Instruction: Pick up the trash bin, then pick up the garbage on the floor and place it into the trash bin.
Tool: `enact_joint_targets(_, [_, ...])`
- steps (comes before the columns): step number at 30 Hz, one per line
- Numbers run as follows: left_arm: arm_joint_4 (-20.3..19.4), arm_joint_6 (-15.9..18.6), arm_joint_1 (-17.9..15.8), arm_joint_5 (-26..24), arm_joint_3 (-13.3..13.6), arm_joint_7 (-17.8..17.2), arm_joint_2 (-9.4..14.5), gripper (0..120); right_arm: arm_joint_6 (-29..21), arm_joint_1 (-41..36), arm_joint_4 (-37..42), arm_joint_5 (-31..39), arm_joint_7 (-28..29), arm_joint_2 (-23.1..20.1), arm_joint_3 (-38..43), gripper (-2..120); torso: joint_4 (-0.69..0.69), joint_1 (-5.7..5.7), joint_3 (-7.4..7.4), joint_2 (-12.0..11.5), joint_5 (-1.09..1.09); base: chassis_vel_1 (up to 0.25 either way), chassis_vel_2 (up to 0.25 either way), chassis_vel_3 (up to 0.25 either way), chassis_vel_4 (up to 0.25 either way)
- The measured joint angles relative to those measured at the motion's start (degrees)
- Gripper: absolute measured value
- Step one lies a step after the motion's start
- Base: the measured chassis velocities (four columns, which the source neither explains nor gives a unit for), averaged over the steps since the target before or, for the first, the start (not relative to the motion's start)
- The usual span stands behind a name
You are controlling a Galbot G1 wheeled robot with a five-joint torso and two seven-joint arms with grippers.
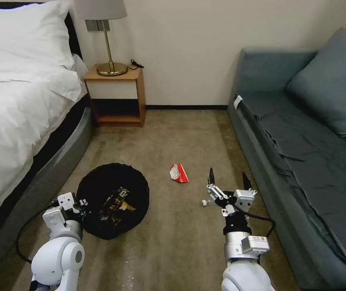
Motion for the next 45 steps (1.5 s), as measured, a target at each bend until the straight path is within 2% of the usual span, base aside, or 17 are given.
enact_joint_targets(18, [1.0,0.0,-1.0,-0.3,-0.1,-0.1,0.0,3,-0.6,4.8,-4.4,1.7,0.8,-2.3,-2.4,100,0.00,0.01,0.01,0.0,0.00,-0.126,0.125,0.127,-0.126])
enact_joint_targets(32, [1.7,-0.4,-1.1,-0.7,-0.8,-0.1,0.1,3,-1.7,9.3,-8.9,3.3,1.8,-3.4,-5.9,100,0.00,0.00,0.01,0.0,0.00,-0.029,0.024,0.023,-0.022])
enact_joint_targets(36, [1.7,-0.6,-0.9,-0.8,-0.9,-0.1,0.0,3,-1.9,11.5,-11.1,4.0,1.5,-5.7,-6.6,100,-0.01,0.00,0.01,0.0,0.03,-0.029,0.019,0.016,-0.022])
enact_joint_targets(40, [1.9,-1.0,-0.8,-0.8,-0.9,-0.1,0.1,3,-0.1,18.4,-19.7,4.6,-3.5,-15.9,-8.3,100,0.00,0.01,0.01,0.0,0.02,0.000,0.000,0.000,0.000])
enact_joint_targets(41, [1.9,-1.0,-0.8,-0.8,-0.9,-0.1,0.1,3,-0.1,18.4,-19.7,4.6,-3.5,-15.9,-8.3,100,0.00,0.01,0.01,0.0,0.02,0.000,0.000,0.000,0.000])
enact_joint_targets(43, [2.2,-1.0,-0.8,-1.0,-0.6,0.0,0.3,3,-0.8,22.6,-26.1,5.2,-9.7,-20.7,-10.0,100,0.00,0.00,0.01,0.0,0.03,0.000,0.000,0.000,0.000])
enact_joint_targets(44, [2.2,-1.0,-0.8,-1.0,-0.6,0.0,0.3,3,-0.8,22.6,-26.1,5.2,-9.7,-20.7,-10.0,100,0.00,0.00,0.01,0.0,0.03,0.000,0.000,0.000,0.000])
enact_joint_targets(45, [2.4,-1.1,-1.0,-1.1,-0.3,0.1,0.4,3,-0.9,24.1,-28.4,5.1,-12.3,-22.1,-10.8,100,0.00,0.01,0.01,0.0,0.03,0.000,0.000,0.000,0.000])
